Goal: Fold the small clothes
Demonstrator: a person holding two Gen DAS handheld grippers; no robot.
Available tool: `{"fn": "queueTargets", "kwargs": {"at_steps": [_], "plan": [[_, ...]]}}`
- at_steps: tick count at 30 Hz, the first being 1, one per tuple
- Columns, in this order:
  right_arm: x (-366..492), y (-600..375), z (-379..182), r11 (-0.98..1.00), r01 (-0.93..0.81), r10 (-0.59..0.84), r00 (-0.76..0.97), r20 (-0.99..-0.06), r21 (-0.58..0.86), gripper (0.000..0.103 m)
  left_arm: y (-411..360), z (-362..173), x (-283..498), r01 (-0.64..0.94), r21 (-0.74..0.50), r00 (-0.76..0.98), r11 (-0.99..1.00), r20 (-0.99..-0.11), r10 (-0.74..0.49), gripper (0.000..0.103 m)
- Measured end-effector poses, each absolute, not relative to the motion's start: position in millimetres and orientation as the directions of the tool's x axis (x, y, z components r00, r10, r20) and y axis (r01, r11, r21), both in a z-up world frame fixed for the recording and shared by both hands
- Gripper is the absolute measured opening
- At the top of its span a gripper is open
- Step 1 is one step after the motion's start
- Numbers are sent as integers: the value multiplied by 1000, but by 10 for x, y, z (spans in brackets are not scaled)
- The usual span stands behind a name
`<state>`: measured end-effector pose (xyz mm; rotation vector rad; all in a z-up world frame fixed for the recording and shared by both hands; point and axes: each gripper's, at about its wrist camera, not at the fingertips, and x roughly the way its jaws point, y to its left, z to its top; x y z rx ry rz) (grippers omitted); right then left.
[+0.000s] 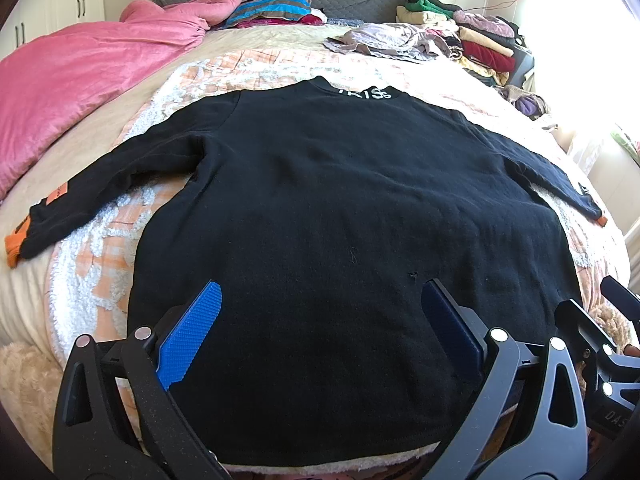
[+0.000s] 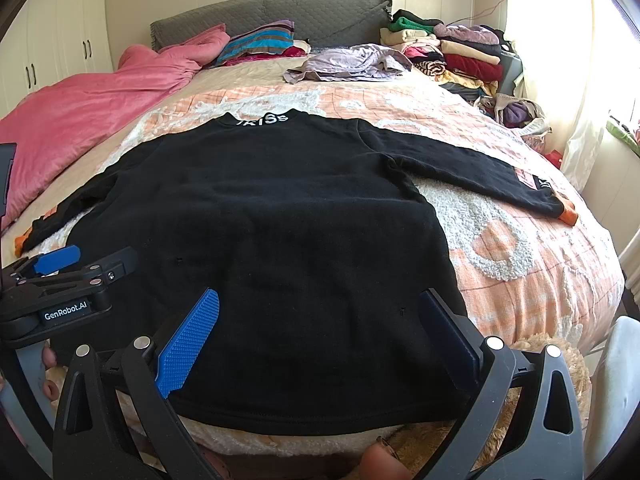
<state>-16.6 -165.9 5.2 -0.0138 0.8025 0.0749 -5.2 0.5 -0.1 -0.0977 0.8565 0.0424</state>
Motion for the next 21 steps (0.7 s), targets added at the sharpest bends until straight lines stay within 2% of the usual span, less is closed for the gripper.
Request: {"fn": "queueTargets", "kwargs": {"at_steps": [21], "plan": [[-48, -1654, 62, 996, -87, 80, 688, -722, 28, 99, 12, -32, 41, -77, -63, 644, 995, -765, 1, 94]]}}
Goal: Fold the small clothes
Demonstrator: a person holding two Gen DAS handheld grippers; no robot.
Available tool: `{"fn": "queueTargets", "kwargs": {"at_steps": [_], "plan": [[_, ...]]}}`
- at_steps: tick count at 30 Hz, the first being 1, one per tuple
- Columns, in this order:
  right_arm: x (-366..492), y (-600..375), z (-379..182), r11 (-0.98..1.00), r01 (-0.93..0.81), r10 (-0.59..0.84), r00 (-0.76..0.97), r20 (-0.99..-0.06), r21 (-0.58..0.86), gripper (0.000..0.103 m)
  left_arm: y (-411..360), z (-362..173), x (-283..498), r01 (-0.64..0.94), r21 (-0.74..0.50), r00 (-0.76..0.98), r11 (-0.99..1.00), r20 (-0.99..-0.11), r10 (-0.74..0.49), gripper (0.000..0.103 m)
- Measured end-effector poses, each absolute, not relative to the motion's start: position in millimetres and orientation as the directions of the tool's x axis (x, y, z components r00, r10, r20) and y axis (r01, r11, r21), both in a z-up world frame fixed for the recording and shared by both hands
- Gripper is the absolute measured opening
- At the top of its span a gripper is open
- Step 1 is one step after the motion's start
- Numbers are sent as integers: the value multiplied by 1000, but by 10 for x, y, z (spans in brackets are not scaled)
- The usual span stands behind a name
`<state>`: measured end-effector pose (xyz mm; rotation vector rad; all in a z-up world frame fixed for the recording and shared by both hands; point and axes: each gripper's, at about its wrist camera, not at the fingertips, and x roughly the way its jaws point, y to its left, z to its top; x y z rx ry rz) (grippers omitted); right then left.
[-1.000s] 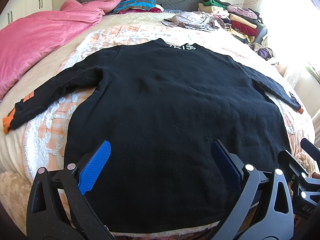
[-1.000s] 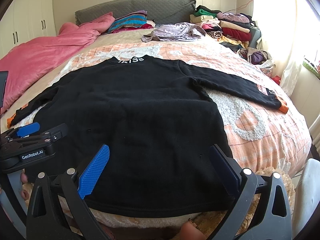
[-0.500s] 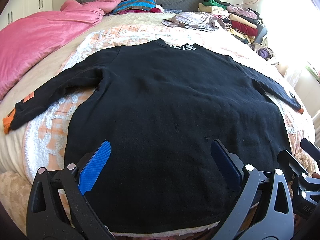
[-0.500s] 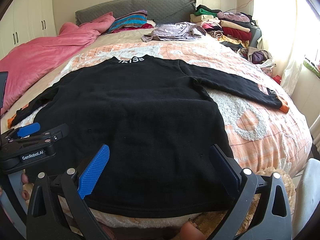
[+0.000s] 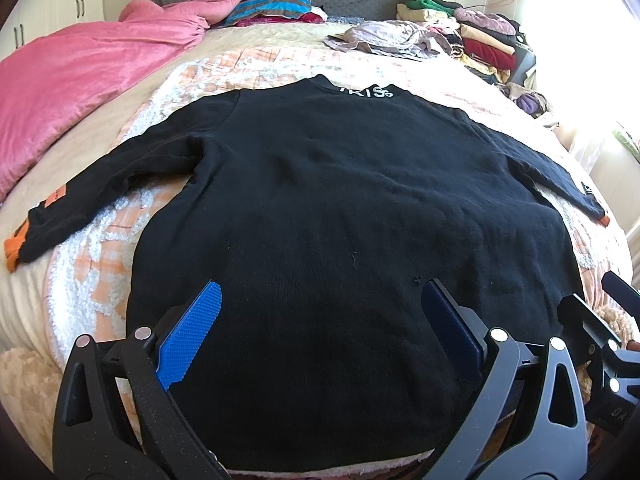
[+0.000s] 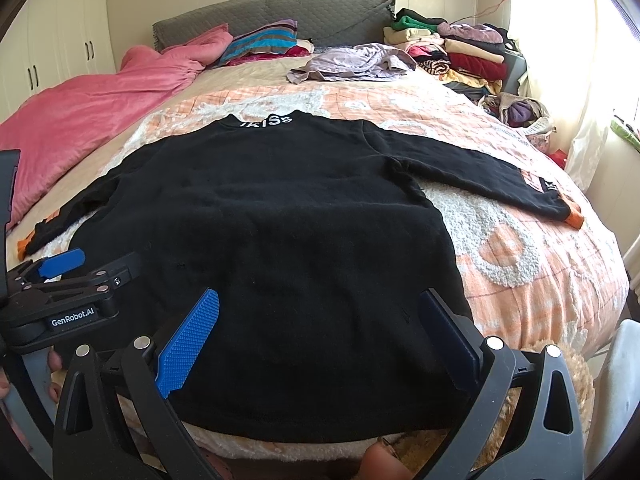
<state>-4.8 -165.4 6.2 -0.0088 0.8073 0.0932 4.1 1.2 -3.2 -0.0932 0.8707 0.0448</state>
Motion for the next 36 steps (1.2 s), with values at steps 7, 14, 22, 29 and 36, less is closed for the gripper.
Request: {"fn": "queueTargets", "kwargs": {"at_steps": [7, 14, 22, 29, 36], "plan": [[224, -1703, 141, 996, -89, 83, 694, -715, 29, 99, 88, -17, 250, -98, -69, 639, 993, -769, 10, 94], [536, -1797, 218, 997, -70, 82, 700, -709, 46, 99, 140, 44, 506, -112, -64, 638, 992, -770, 22, 94], [855, -1864, 331, 996, -51, 89, 704, -704, 75, 99, 112, 117, 845, -102, -62, 632, 993, -775, 17, 94], [1216, -1943, 439, 995, -10, 77, 711, -699, 99, 99, 85, 255, 1175, -95, -71, 642, 993, -767, 7, 94], [1569, -2201, 409, 986, 99, 31, 694, -719, 138, 99, 32, 295, 1498, -75, -80, 637, 994, -770, -14, 94]]}}
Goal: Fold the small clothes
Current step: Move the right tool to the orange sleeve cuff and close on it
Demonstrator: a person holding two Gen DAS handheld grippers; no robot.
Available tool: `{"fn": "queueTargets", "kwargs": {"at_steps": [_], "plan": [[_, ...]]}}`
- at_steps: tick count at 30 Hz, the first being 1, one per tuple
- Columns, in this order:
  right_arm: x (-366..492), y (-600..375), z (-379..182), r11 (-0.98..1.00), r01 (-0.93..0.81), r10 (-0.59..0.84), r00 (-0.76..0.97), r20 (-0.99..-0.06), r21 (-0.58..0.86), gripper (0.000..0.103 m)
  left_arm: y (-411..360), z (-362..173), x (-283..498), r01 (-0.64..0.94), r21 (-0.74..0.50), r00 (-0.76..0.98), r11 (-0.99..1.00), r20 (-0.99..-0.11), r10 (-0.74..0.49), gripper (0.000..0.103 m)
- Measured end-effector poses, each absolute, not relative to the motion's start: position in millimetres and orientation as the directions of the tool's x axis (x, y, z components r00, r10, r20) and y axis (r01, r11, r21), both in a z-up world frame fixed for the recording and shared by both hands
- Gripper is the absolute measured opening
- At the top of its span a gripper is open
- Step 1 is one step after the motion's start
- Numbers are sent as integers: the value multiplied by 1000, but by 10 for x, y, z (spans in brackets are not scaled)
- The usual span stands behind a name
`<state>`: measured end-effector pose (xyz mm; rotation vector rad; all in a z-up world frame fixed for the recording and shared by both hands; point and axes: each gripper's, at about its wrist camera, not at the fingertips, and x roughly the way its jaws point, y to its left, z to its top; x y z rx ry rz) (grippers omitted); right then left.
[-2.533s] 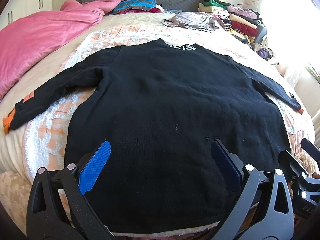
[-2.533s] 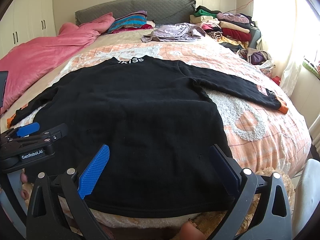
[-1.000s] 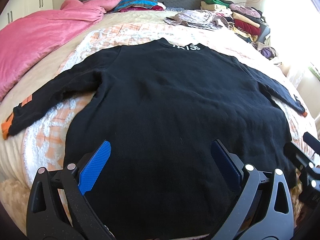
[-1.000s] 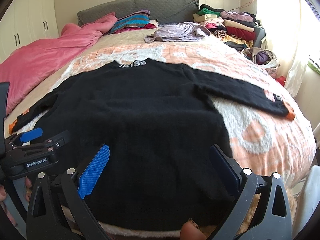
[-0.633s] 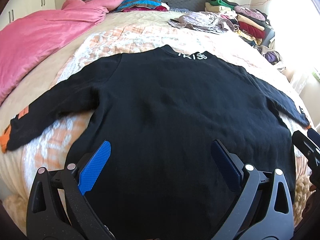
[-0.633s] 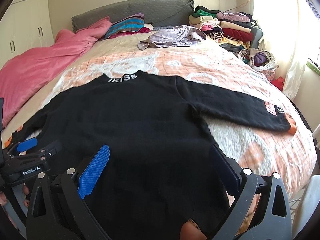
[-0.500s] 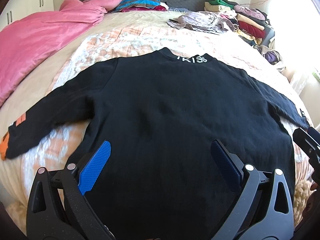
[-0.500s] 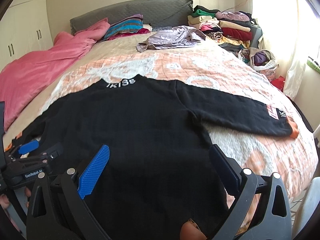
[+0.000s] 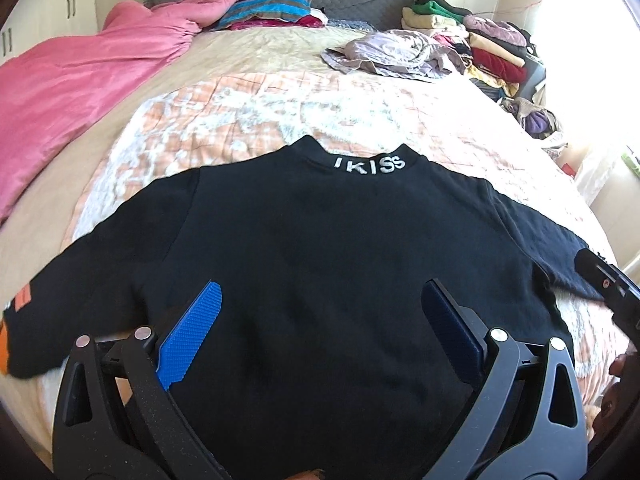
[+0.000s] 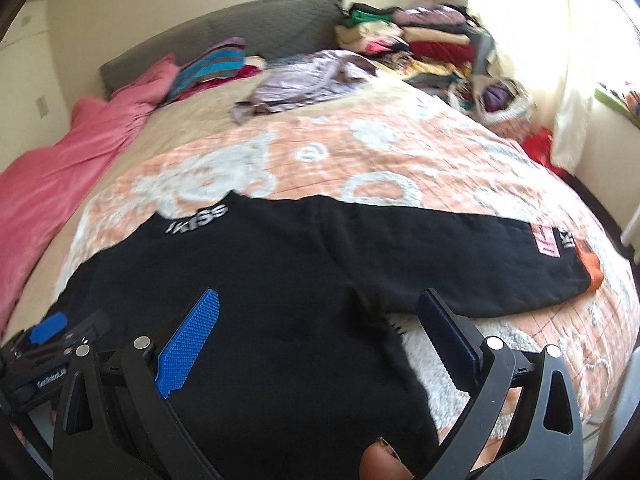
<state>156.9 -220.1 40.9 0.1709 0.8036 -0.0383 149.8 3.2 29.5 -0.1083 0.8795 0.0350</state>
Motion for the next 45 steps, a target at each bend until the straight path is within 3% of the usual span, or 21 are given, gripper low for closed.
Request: {"fn": "queueTargets", "kwargs": {"at_steps": [26, 34, 36, 38, 42, 44, 45], "plan": [[1533, -4178, -157, 761, 598, -198, 583, -788, 251, 99, -637, 13, 2319, 48, -95, 552, 994, -827, -105, 94], [1488, -4681, -330, 665, 699, -243, 535, -809, 263, 99, -702, -72, 2567, 43, -86, 540, 995, -836, -96, 94], [1500, -4857, -375, 628, 708, -203, 550, -810, 324, 96, -701, -115, 2636, 41, -92, 531, 995, -842, -100, 94], [1517, -4998, -436, 590, 725, -184, 549, -815, 355, 76, -694, -154, 2700, 35, -90, 525, 995, -846, -94, 94], [1487, -5182, -491, 526, 710, -142, 616, -775, 469, 48, -646, -158, 2750, 17, -103, 533, 995, -841, -96, 94], [1489, -5194, -427, 538, 659, -122, 678, -725, 525, 17, -609, -129, 2753, 13, -119, 541, 993, -834, -107, 94], [1486, -5181, -392, 549, 639, -118, 698, -706, 539, 15, -585, -113, 2747, 10, -127, 546, 992, -830, -111, 94]]}}
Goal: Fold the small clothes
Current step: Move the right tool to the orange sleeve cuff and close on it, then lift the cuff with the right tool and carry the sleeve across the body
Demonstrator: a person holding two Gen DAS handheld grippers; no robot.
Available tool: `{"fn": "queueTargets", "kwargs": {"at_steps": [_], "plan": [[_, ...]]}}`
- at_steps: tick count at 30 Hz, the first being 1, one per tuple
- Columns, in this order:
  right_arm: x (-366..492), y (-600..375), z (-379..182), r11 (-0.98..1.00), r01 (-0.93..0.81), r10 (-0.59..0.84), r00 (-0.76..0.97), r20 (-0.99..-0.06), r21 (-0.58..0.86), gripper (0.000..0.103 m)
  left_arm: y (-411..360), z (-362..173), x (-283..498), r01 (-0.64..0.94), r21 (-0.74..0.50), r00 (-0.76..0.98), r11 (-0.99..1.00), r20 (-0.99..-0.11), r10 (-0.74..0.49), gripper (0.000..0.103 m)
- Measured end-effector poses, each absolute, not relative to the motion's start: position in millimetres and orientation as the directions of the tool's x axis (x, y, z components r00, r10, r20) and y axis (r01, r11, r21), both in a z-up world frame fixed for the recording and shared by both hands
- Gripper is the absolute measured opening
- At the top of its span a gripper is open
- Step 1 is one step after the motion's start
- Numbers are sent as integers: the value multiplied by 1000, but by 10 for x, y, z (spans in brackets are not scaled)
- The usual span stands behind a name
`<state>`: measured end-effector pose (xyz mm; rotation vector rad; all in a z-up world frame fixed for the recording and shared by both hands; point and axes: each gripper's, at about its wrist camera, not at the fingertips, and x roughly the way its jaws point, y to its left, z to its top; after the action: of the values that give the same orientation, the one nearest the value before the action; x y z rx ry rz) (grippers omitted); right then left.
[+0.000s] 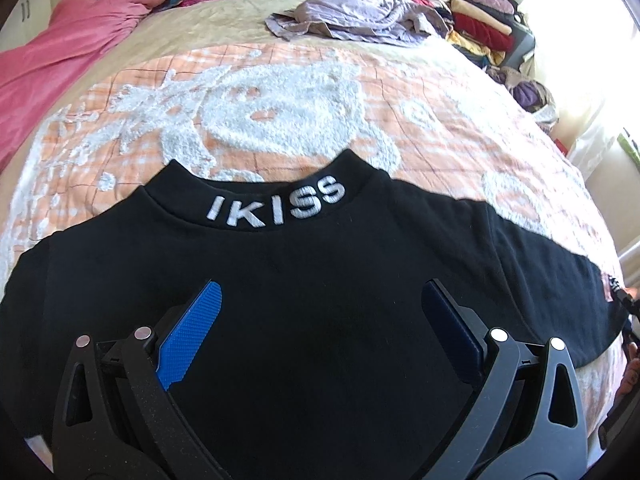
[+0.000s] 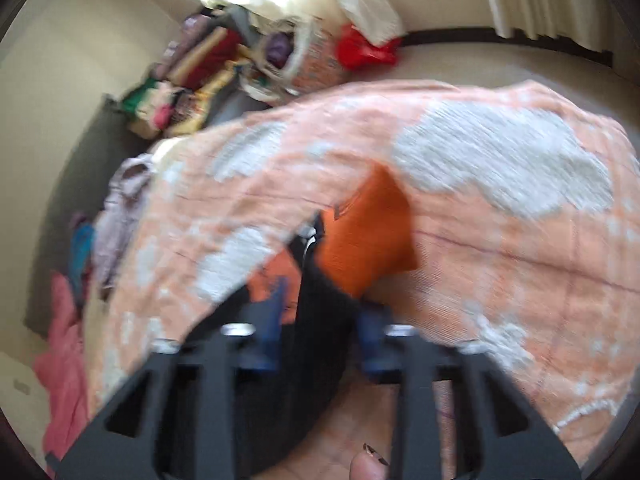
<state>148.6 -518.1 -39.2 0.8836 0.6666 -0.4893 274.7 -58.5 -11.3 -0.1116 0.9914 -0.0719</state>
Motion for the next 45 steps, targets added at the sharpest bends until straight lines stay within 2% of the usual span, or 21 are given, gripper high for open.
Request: {"fn": "queueTargets", "kwargs": {"at_steps": [8, 12, 17, 29, 36, 45], "plan": [[1574, -4621, 184, 734, 351, -12, 863, -505, 581, 12, -364, 108, 2657, 13, -197, 566, 980, -807, -170, 94], [1626, -4251, 426, 811, 224, 54, 892, -450, 541, 12, -211, 255, 2597, 9, -235, 582, 972, -789, -197, 94], [1674, -3750, 693, 880, 72, 141, 905, -402, 469, 12, -4, 392, 2484, 0, -344, 584, 939, -762, -279, 94], [1746, -2606, 841, 933, -154, 287, 862, -418, 325, 12, 328, 424, 2312, -7, -558, 550, 830, -695, -463, 94], [1745, -2012, 696, 943, -237, 322, 829, -458, 234, 12, 474, 249, 2247, -30, -622, 526, 783, -676, -517, 93], [1769, -1506, 374, 933, -313, 359, 771, -526, 178, 13, 590, -25, 2224, -68, -701, 481, 710, -647, -592, 85]]}}
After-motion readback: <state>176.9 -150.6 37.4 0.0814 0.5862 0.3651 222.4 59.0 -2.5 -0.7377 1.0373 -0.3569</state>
